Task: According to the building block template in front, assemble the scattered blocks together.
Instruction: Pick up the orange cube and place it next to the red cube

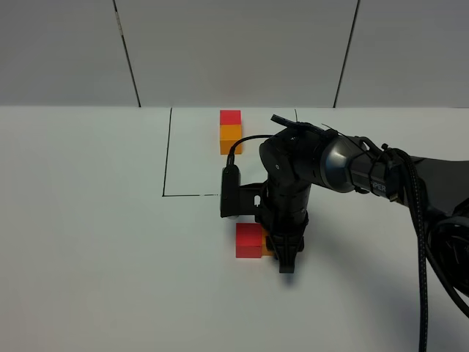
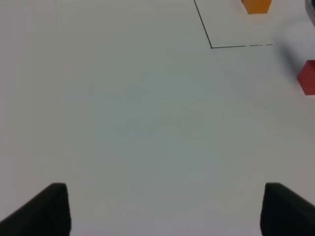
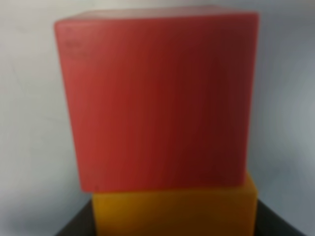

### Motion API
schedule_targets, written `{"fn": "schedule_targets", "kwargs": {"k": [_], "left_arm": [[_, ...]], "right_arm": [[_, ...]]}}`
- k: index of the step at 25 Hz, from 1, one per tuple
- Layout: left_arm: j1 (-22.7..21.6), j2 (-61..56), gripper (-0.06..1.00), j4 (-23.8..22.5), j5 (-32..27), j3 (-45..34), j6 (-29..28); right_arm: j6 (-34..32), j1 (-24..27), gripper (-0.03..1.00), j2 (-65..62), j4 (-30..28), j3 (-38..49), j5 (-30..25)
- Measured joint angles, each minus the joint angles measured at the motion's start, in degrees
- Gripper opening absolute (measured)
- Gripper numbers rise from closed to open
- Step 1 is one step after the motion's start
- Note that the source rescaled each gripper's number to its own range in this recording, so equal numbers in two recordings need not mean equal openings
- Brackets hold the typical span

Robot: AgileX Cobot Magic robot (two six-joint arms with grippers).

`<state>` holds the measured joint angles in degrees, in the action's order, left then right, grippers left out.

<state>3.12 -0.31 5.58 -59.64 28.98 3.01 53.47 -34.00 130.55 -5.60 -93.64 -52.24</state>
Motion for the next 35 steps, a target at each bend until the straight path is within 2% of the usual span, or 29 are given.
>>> {"fn": "schedule_targets", "kwargs": {"k": [20, 22, 25, 27, 29, 30, 35], "left_arm": [[0.0, 0.0, 0.65, 0.0, 0.0, 0.0, -0.1], [0.0, 0.0, 0.65, 0.0, 0.0, 0.0, -0.1], [0.0, 0.0, 0.65, 0.0, 0.0, 0.0, -0.1], [0.0, 0.0, 0.65, 0.0, 0.0, 0.0, -0.1], [0.0, 0.0, 0.65, 0.0, 0.0, 0.0, -0.1], [0.0, 0.0, 0.65, 0.0, 0.0, 0.0, -0.1], [0.0, 0.0, 0.65, 0.0, 0.0, 0.0, -0.1]], "right_arm": [[3.5, -0.1, 0.14, 0.0, 2.5, 0.0, -0.1], [2.6, -0.1, 0.26, 0.0, 2.7, 0.0, 0.2], [0.8, -0.1, 0.57, 0.0, 3.2, -0.2, 0.8], [-0.5, -0.1, 0.83, 0.0, 3.6, -0.4, 0.9], [-1.6, -0.1, 0.96, 0.0, 3.7, -0.4, 0.9], [-2.2, -0.1, 0.99, 0.0, 3.7, -0.4, 0.9], [-6.3, -0.1, 1.00, -0.3, 3.7, -0.3, 0.6]]}}
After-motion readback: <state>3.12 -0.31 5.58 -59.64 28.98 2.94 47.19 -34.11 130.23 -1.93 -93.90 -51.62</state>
